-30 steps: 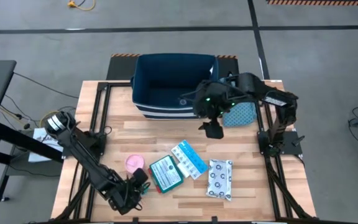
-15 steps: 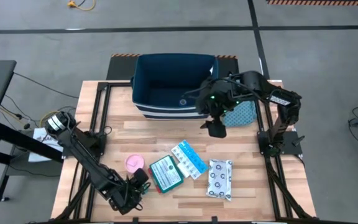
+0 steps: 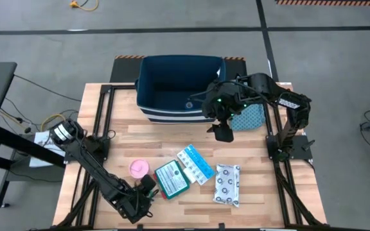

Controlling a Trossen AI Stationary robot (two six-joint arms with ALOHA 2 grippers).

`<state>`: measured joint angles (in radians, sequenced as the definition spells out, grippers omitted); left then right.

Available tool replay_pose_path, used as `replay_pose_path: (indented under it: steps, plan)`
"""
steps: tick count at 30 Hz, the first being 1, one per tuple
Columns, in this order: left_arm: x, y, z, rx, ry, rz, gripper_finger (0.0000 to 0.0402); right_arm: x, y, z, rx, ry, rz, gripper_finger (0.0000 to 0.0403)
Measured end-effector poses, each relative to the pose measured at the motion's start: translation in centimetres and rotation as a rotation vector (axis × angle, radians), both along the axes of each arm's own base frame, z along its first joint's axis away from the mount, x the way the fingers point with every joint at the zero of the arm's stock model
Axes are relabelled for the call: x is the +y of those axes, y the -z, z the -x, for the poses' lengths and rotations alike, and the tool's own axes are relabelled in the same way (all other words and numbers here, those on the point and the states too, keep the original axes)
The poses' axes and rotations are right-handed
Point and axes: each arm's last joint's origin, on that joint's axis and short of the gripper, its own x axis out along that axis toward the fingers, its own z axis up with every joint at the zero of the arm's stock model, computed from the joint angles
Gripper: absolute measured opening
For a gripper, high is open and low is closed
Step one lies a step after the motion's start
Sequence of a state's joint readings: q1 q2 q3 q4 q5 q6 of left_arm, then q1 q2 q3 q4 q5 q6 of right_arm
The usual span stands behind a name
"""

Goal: Pick & place medical supplies in basket/bin
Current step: Put the green bandage into the bin

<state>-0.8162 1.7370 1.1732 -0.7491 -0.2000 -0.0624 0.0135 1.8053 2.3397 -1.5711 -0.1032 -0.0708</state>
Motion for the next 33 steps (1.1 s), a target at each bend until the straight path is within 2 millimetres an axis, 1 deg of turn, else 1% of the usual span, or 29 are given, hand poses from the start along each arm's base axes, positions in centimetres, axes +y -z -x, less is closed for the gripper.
replay_pose_path:
  steps: [7, 14, 21, 23, 25, 30, 31, 33]
  plan:
    - [0.2, 0.2, 0.3, 0.046, -0.049, -0.004, 0.0145, 0.1, 0.0, 0.0, -0.001, -0.009, 0.004, 0.026]
    - [-0.1, 1.7, -0.3, 0.077, -0.046, -0.001, 0.0144, 0.4, 0.0, 0.0, -0.001, -0.021, 0.004, 0.026]
    - [-0.2, 2.0, -0.7, 0.067, -0.019, -0.001, 0.0139, 0.4, 0.0, 0.0, -0.001, -0.02, 0.003, 0.026]
    - [-0.2, 2.0, -0.7, 0.065, -0.015, -0.005, 0.0127, 0.4, 0.0, 0.0, -0.001, -0.021, 0.003, 0.026]
    - [-0.2, 2.0, -0.8, 0.046, -0.041, -0.015, 0.0104, 0.4, 0.0, 0.0, -0.001, -0.017, 0.001, 0.026]
    - [0.0, 1.9, -1.0, -0.012, -0.1, -0.054, 0.0021, 0.4, 0.0, 0.0, 0.002, 0.002, -0.01, 0.026]
    - [0.1, 1.9, -1.0, -0.015, -0.11, -0.052, 0.0014, 0.4, 0.0, 0.0, 0.002, 0.002, -0.01, 0.026]
    - [0.1, 1.9, -1.2, -0.019, -0.129, -0.043, 0.0014, 0.4, 0.0, 0.0, 0.002, 0.002, -0.01, 0.026]
